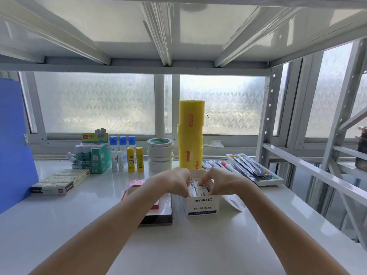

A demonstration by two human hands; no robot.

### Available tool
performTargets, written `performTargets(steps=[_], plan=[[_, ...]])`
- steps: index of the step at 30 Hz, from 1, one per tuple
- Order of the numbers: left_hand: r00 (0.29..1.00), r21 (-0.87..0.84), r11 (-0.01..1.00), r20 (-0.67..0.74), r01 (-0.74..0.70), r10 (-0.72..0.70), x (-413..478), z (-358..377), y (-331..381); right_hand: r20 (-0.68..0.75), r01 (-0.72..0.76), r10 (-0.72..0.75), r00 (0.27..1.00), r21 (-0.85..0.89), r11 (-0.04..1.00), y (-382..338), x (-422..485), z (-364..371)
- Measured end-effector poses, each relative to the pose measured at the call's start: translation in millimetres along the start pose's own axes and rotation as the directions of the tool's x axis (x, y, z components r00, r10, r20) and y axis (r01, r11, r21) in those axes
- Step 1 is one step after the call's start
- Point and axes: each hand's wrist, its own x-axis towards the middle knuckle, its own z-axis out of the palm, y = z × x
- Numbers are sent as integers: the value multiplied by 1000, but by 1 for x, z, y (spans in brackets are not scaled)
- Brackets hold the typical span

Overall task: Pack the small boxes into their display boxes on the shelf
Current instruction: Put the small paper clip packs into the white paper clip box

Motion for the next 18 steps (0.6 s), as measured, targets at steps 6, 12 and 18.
performTargets(steps=[6,12,18], plan=[[1000,-19,1000,28,-11,12,1,0,-2,-18,21,-20,1000,59,998,2,0,1],[996,-233,969,-59,-80,68,-29,-25,-20,-51,106,-96,994,287,952,14,-8,-6],[867,-143,935,-350,324,-354,-78,-28,-89,-120,-148,176,977,210,966,20,-21,11]])
